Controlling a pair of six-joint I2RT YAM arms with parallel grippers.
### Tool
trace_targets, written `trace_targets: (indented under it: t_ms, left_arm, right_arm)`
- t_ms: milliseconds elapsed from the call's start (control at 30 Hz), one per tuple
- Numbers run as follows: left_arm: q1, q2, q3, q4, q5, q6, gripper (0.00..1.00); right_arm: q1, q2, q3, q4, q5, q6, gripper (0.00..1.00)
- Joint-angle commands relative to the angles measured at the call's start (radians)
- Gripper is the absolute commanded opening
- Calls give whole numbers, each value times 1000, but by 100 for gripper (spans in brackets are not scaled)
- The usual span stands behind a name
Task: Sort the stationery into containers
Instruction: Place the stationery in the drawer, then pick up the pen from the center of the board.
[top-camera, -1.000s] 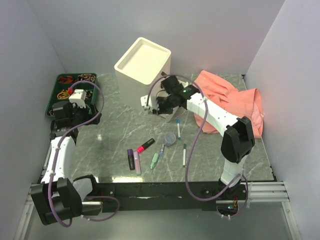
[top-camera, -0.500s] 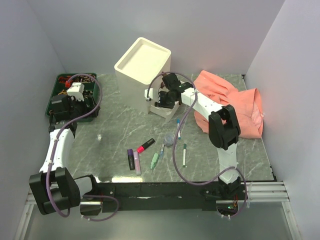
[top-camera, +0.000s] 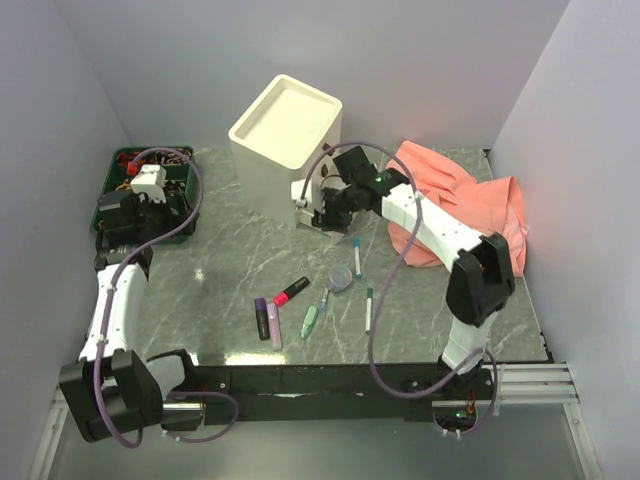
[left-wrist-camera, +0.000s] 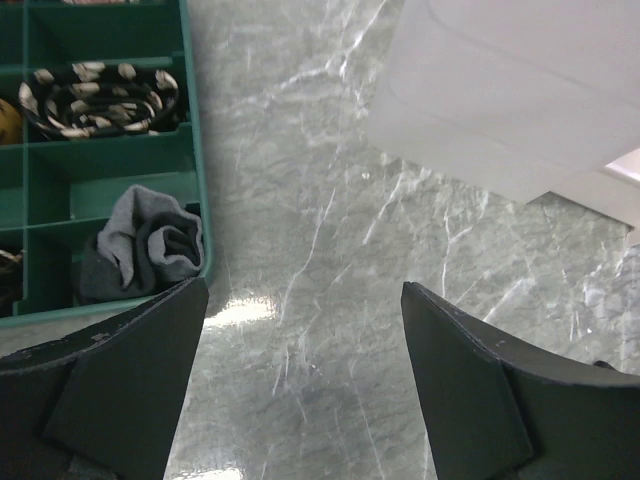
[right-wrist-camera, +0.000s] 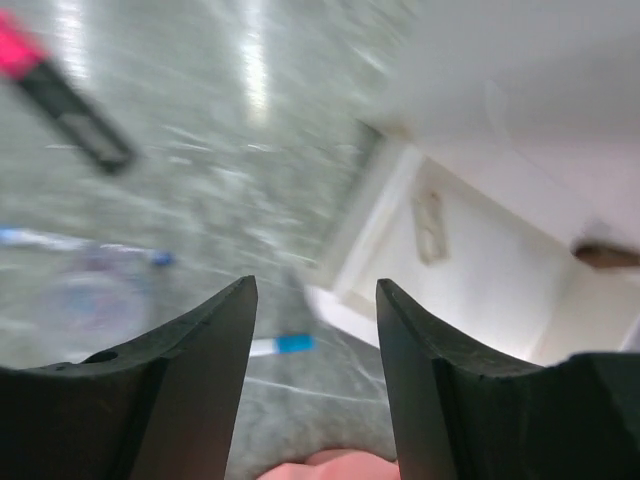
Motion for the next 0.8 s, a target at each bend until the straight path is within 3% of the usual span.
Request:
trace_targets:
  t_ms: [0, 100, 267, 400, 767]
  left_arm:
    - [5, -93, 10, -17, 8, -8, 86]
    - [5, -123, -25, -20, 30, -8, 86]
    - [3, -157, -38, -24, 10, -103, 86]
    - [-17, -206, -56, -14, -6, -117, 86]
    - [-6, -203, -65, -55, -15, -91, 86]
  right_arm:
    - [148, -143, -81, -195, -128, -125, 58]
    - [257, -166, -169, -234, -102, -217, 59]
    - [349, -88, -160, -287, -21, -274, 56]
    - [432, -80, -244, -234, 22, -334, 56]
    - [475, 6, -218, -225, 2, -351, 54]
